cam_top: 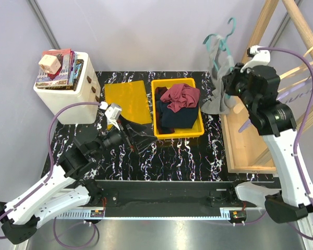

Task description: Remove the tank top from the hanger

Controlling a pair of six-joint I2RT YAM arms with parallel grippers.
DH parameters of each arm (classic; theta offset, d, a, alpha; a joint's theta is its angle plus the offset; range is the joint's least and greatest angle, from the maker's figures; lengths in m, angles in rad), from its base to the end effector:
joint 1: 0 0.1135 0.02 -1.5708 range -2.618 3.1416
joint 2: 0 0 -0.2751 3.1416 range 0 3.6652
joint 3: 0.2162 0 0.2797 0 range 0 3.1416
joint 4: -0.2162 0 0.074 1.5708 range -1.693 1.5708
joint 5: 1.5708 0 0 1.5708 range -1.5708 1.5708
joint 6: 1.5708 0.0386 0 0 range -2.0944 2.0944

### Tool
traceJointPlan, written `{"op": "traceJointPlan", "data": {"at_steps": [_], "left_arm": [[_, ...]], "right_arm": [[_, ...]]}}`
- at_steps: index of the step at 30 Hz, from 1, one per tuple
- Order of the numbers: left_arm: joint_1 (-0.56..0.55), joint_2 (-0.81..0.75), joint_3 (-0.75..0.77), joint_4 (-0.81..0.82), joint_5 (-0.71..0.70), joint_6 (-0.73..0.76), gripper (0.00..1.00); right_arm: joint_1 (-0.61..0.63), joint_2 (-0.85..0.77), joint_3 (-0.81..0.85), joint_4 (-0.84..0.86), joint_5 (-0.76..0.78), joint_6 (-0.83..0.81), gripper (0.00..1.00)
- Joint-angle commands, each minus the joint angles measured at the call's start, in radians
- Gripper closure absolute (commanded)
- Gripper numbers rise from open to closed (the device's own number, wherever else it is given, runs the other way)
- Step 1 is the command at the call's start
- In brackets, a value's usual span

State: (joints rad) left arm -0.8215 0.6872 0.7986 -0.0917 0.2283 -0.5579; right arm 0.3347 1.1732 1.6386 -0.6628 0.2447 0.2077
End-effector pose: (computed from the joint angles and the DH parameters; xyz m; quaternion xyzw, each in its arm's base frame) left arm 0.1188 -0.1405 0.3802 0.1720 0.6788 -0.5129 0.4965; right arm 0.2297 0.0700 0.5215 0.0285 0.7709 0.0776 0.6315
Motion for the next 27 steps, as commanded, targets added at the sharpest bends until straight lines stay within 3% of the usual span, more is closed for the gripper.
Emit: {"op": "traceJointPlan", "data": {"at_steps": [1,10,15,20,27], "left_arm": [[-0.001,-0.017,0.010,0.000,-0.017,-0.002,0.01],[0.001,-0.121,-0.001,-0.054,-0.087,-0.002,0.01],[0.001,-0.242,0.135,-0.279,-0.219,0.093,0.01],[-0.001,-0.311,0.189,-0.374,-0.294,0.107,0.01],[-0.001,-0.348,0.252,-0.499,-0.420,0.157,0.01]], "right_arm": [[0.004,-0.116,-0.007,0.042,-0.280,0.012,1.00],[0.003,-0.271,0.105,0.032,-0.628,0.122,1.00],[0.004,-0.274,0.173,0.106,-0.855,0.196,1.00],[0.003,-0.280,0.049,0.319,-1.038,0.312,1.00],[0.004,-0.311,-0.181,0.368,-1.116,0.321,1.00]]}}
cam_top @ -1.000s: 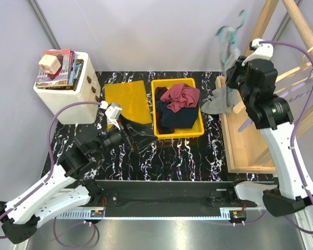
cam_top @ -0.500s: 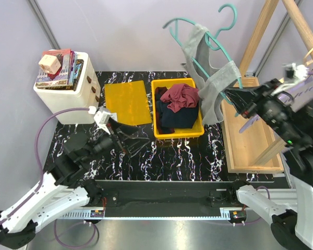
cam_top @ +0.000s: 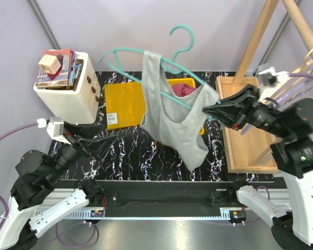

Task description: Remove the tank top from the hanger

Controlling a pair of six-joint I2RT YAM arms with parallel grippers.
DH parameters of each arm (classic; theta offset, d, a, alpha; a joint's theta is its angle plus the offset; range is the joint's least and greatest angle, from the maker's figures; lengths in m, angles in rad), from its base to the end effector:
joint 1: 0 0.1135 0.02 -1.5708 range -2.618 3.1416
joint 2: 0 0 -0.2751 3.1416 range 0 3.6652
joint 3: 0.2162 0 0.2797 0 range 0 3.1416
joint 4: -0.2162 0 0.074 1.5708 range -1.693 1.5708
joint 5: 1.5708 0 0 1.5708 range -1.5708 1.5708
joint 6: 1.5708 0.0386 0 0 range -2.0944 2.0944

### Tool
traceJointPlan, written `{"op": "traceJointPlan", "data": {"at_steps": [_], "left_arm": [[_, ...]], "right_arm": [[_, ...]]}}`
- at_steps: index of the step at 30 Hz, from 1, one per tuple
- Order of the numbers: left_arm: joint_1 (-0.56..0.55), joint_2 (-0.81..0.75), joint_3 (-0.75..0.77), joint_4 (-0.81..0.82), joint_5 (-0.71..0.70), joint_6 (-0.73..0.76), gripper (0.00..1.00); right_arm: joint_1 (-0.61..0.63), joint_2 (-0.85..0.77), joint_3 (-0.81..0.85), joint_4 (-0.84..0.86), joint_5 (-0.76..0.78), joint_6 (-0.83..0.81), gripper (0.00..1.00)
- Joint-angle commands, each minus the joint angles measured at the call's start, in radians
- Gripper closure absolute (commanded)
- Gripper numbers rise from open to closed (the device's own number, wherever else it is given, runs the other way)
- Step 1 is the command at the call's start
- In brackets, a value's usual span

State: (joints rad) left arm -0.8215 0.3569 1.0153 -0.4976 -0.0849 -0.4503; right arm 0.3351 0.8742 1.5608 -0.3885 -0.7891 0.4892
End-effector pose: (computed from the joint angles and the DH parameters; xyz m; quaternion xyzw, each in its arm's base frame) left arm 0.0382 -0.0363 0.4422 0.0877 0.6423 -0.4298 0.6285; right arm 0.0982 0.0632 0.5738 -0.2660 0.5708 0.5067 0.5888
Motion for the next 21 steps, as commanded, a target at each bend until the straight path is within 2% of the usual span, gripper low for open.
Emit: {"op": "traceJointPlan", "data": {"at_steps": [1,5,9,12,15,21], "left_arm": [[-0.001,-0.021,0.037,-0.093,-0.121,0.056,0.01],[-0.001,0.051,0.065,-0.081,-0.141,0.081,0.01],[0.001,0.195,0.112,-0.058,-0.102,0.105,0.01],[-0.001,0.246,0.117,0.052,-0.093,0.124,0.01],[0.001,0.310,0.115,0.125,-0.092,0.131,0.01],[-0.001,0.450,0.169,0.160,-0.069,0.122,0.01]], "right_arm": [[0.004,-0.020,-0.163,0.114,-0.093,0.048,1.00],[0.002,-0.064,-0.289,0.155,-0.159,0.066,1.00],[0.002,-0.136,-0.390,0.157,-0.188,0.074,1.00],[0.004,-0.181,-0.490,0.157,-0.196,0.092,1.00],[0.004,-0.217,-0.556,0.157,-0.197,0.109,1.00],[0.002,-0.262,-0.625,0.155,-0.180,0.123,1.00]]}}
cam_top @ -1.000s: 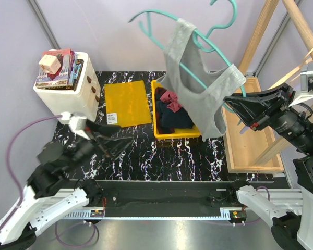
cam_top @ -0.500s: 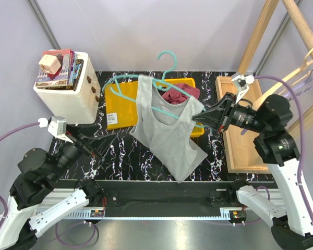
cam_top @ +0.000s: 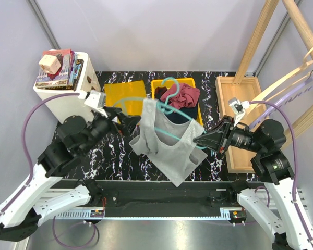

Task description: Remove the tank top from the hanger

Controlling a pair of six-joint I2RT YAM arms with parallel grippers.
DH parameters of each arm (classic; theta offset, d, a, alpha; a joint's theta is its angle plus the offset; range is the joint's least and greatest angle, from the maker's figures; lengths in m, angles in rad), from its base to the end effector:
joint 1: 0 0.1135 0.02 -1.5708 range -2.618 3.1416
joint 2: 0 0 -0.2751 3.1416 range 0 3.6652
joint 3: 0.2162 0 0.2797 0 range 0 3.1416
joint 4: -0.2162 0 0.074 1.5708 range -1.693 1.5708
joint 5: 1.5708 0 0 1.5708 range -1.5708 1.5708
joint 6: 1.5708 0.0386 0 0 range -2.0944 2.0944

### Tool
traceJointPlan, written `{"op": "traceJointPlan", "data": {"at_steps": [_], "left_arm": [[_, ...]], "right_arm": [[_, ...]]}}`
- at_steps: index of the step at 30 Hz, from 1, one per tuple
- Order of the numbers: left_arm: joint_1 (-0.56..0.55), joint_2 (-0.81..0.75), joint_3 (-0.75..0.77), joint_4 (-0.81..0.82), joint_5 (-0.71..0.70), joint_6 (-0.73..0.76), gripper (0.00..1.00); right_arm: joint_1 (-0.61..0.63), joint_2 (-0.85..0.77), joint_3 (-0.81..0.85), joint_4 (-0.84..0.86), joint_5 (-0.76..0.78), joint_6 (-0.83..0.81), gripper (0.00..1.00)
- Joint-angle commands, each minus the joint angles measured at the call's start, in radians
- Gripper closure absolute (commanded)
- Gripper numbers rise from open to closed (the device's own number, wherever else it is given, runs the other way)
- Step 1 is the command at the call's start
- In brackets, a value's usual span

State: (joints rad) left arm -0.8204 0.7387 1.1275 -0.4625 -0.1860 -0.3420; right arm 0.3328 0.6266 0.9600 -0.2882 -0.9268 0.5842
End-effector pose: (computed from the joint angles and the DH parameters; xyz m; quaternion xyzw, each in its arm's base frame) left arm 0.1132 -0.1109 0.4496 0.1114 0.7237 -0.3152 0.6037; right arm 0.1154 0.0725 0.4253 -0.2431 0.6537 0.5632 0.4432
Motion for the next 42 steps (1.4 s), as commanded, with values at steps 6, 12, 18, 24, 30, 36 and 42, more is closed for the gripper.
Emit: {"op": "traceJointPlan", "data": {"at_steps": [6,12,18,24,30,36,42], "left_arm": [[0.000,0.080,0.008,0.199,0.106,-0.009,0.01],[-0.002,0.093,-0.023,0.231,0.157,-0.043,0.02],[-0.002,0.002,-0.087,0.263,0.160,-0.048,0.03],[-0.002,-0.180,-0.169,0.213,0.040,-0.052,0.01],[-0.002,-0.196,-0.169,0.133,0.054,-0.081,0.01],[-0.002,-0.082,-0.121,0.211,0.210,-0.115,0.01],[-0.003,0.149,-0.038,0.263,0.336,-0.089,0.04]], "right_arm": [[0.005,-0.018,-0.050,0.046,-0.023,0.017,1.00],[0.005,-0.028,-0.072,0.034,0.006,-0.001,1.00],[0.005,-0.036,-0.066,-0.092,0.186,-0.056,1.00],[0.005,-0.057,-0.075,-0.144,0.344,-0.057,1.00],[0.005,-0.071,-0.075,-0.143,0.414,-0.043,1.00],[0.005,-0.057,-0.079,-0.140,0.333,-0.084,1.00],[0.005,-0.073,-0.092,-0.140,0.322,-0.070,1.00]]}}
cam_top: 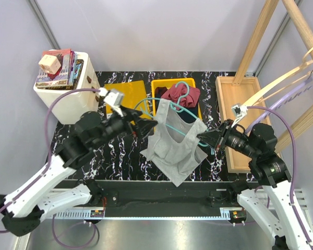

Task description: Remove the tank top from the hanger

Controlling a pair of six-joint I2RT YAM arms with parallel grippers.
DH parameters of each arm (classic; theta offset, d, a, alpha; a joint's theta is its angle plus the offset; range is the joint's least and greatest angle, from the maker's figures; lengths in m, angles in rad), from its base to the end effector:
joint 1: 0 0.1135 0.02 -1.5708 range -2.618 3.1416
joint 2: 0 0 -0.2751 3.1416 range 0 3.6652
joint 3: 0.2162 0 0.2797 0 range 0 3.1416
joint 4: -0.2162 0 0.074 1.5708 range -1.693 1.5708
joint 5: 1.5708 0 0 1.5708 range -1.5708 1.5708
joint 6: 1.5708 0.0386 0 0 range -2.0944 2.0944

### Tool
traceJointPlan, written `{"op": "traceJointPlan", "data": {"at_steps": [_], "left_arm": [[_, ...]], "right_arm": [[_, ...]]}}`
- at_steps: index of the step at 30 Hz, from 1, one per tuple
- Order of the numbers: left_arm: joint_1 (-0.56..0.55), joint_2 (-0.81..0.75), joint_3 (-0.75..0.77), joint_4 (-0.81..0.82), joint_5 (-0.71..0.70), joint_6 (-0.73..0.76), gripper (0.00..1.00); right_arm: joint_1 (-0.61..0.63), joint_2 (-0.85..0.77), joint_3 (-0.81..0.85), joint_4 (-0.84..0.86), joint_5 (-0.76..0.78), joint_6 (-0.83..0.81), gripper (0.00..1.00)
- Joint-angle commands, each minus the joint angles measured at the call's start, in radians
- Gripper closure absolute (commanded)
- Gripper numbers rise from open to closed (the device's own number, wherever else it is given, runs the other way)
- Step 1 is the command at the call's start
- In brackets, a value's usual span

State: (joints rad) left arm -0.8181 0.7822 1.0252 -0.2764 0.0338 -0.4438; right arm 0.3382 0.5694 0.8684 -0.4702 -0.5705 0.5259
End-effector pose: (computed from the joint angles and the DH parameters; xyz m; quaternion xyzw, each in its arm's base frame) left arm 0.1276 -0.1382 0.4276 0.1453 0.7040 -0.4199 0.5541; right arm 0.1220 0.0650 0.3815 -0.1116 0.7478 0.4543 0.4711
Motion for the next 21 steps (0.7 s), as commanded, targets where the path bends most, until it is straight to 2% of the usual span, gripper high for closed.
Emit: {"op": "traceJointPlan", "data": {"at_steps": [1,7,15,21], "left_arm": [[-0.007,0.147,0.070,0.077,0.110,0.020,0.05],[-0.007,0.232,0.082,0.100,0.049,0.051,0.11],[-0.016,0.322,0.104,0.154,0.091,0.063,0.19],[-0.016,0.396,0.141,0.128,0.025,0.103,0.23]], "right_arm": [[-0.001,-0.022,-0.002,0.042,-0.040,-0.010,1.00],[0.001,-0.043,-0.012,0.038,-0.068,-0.003,1.00],[0.001,-0.042,-0.028,0.038,-0.080,-0.001,1.00],[-0.001,-0.049,-0.022,0.035,-0.094,-0.001,1.00]]}}
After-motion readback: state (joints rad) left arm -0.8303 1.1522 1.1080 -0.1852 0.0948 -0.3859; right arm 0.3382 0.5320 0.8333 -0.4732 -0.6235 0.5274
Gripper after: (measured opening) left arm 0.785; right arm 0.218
